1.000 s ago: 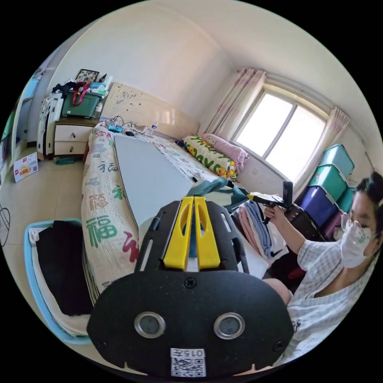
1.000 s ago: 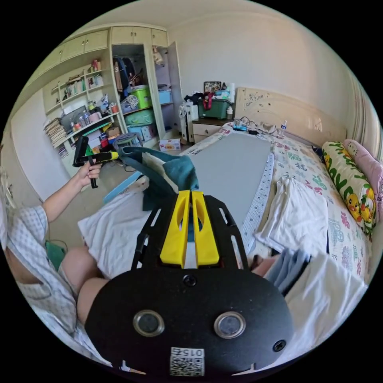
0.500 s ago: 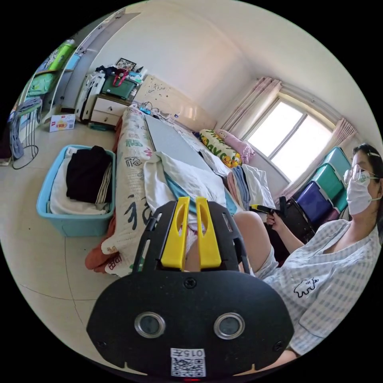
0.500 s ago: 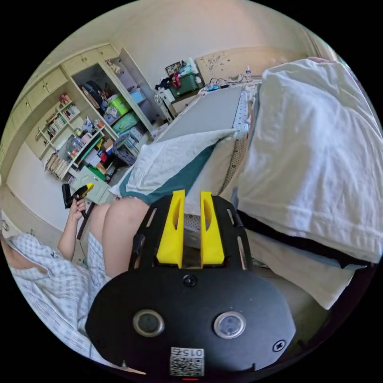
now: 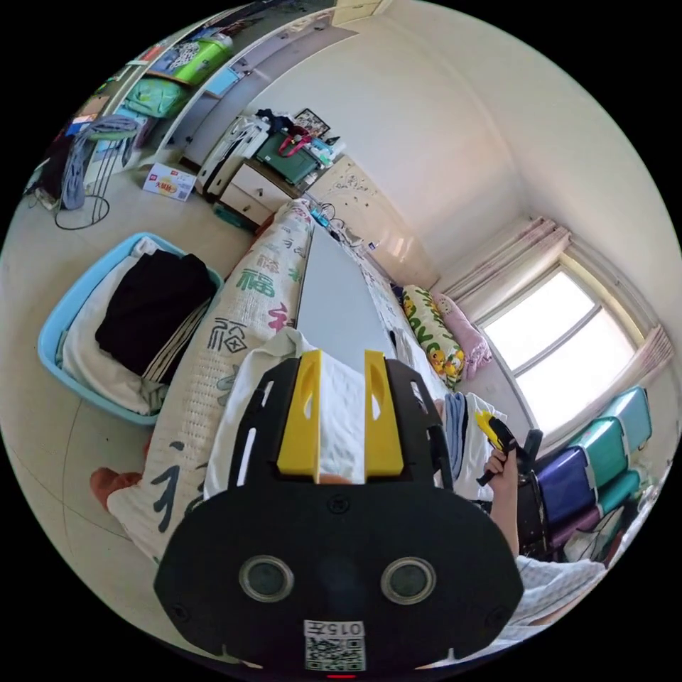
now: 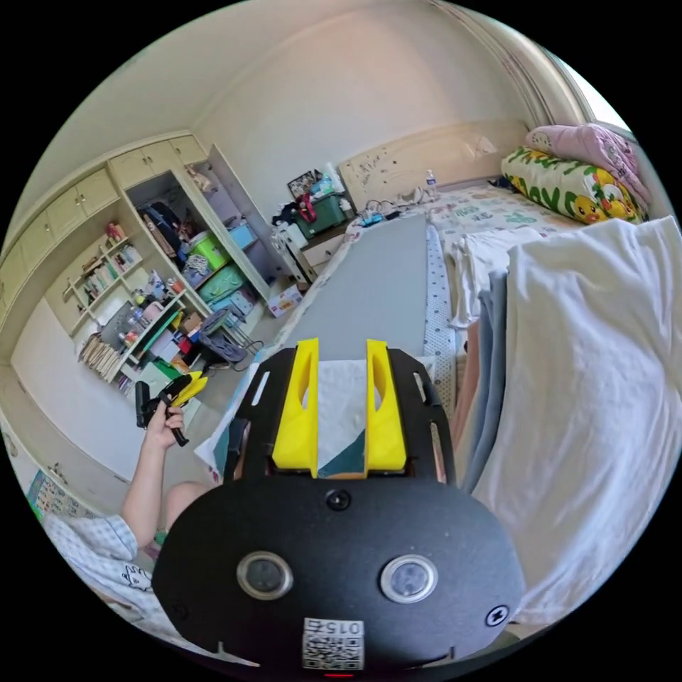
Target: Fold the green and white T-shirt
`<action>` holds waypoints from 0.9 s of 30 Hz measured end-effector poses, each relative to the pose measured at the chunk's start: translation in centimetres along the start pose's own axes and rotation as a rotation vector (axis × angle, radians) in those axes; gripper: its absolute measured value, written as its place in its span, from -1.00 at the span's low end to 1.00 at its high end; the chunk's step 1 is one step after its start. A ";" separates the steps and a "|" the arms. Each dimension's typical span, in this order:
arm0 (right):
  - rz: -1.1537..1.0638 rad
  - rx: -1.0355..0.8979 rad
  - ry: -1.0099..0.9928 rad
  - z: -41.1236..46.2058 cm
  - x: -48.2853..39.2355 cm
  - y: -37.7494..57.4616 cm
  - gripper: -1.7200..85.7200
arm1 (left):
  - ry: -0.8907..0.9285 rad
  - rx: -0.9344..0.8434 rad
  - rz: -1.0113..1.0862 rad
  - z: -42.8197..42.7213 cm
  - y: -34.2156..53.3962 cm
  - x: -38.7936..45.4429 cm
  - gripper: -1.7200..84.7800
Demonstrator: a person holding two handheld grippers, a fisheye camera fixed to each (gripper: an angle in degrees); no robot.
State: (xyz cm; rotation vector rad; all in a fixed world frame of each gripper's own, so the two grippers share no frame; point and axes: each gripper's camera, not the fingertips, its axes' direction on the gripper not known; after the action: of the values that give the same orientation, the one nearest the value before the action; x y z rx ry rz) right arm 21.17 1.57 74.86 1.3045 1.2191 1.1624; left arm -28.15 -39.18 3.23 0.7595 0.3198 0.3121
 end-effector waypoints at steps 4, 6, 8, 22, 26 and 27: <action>0.135 -0.158 0.070 6.1 6.0 -1.4 -0.62 | -0.009 -0.081 -0.102 6.2 -3.3 -2.7 -0.73; 0.177 -0.184 0.138 7.7 7.9 -1.4 -0.59 | -0.037 -0.101 -0.103 8.2 -4.0 -3.6 -0.73; 0.195 -0.199 0.153 8.8 9.5 -1.1 -0.60 | -0.037 -0.149 -0.109 10.8 -4.5 -4.9 -0.72; 0.190 -0.161 0.156 5.7 7.6 -7.3 -0.90 | 0.139 -0.151 -0.199 14.7 -6.9 -8.3 -0.95; 0.172 -0.037 0.241 2.5 4.9 -9.6 -0.91 | 0.224 -0.071 -0.173 14.5 -6.9 -8.0 -0.97; 0.151 -0.028 0.265 2.2 4.3 -10.1 -0.91 | 0.225 -0.063 -0.165 14.5 -6.9 -7.9 -0.97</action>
State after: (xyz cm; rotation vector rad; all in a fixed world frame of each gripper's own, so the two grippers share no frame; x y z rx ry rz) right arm 22.77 6.08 64.72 1.2675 1.3039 1.4931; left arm -28.50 -55.90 9.53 0.6328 0.5795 0.2507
